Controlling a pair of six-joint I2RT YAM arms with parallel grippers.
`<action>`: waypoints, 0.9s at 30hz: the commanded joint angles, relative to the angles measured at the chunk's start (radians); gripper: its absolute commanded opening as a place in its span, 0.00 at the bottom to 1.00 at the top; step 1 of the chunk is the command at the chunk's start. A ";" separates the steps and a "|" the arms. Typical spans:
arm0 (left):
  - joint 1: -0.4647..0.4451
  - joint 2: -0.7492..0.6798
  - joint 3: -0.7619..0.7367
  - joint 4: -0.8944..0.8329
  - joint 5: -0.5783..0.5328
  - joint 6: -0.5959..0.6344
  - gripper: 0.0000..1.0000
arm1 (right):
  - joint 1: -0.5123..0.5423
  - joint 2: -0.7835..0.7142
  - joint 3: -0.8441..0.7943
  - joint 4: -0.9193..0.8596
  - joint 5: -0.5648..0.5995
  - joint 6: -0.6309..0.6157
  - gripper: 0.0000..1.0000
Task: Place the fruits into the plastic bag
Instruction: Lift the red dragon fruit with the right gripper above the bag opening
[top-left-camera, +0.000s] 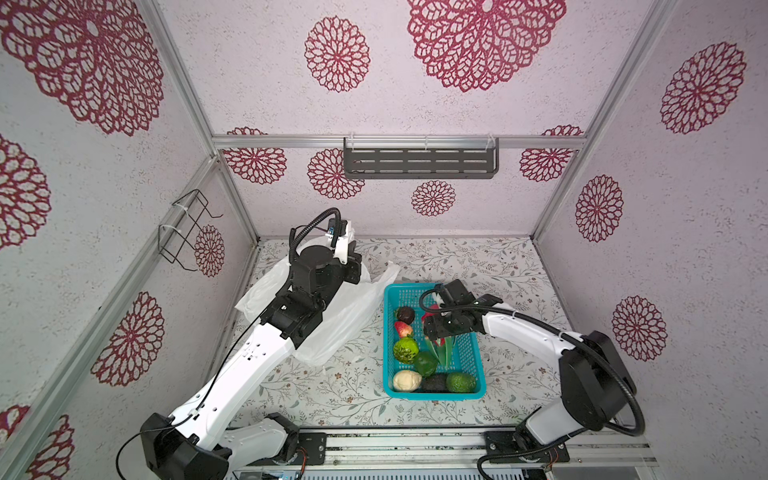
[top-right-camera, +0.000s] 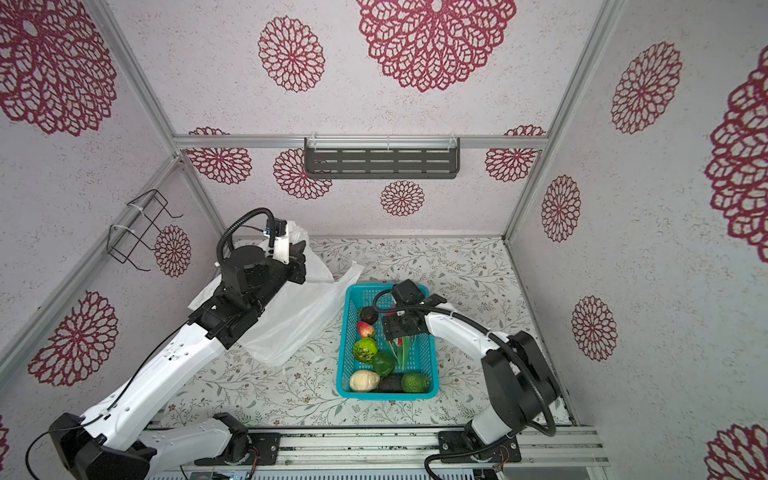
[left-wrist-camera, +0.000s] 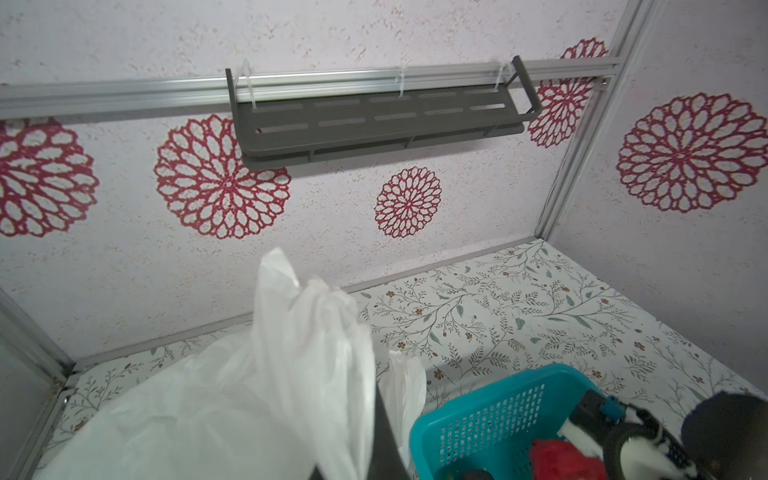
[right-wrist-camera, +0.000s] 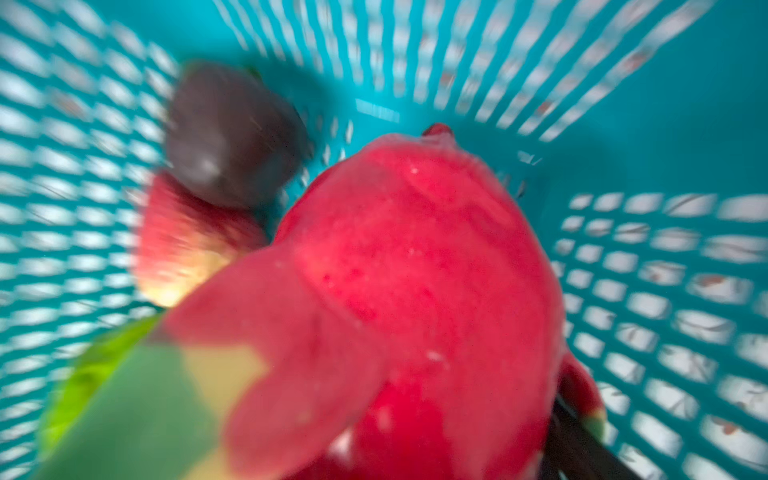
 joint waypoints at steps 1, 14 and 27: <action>0.009 -0.042 0.005 -0.012 0.059 0.099 0.00 | -0.036 -0.128 0.061 0.190 -0.115 0.000 0.31; 0.022 -0.091 -0.005 -0.039 0.125 0.141 0.00 | 0.018 -0.031 0.359 0.416 -0.394 -0.126 0.34; 0.022 -0.092 -0.019 0.002 0.181 0.107 0.00 | 0.024 0.075 0.437 0.801 -0.224 -0.030 0.38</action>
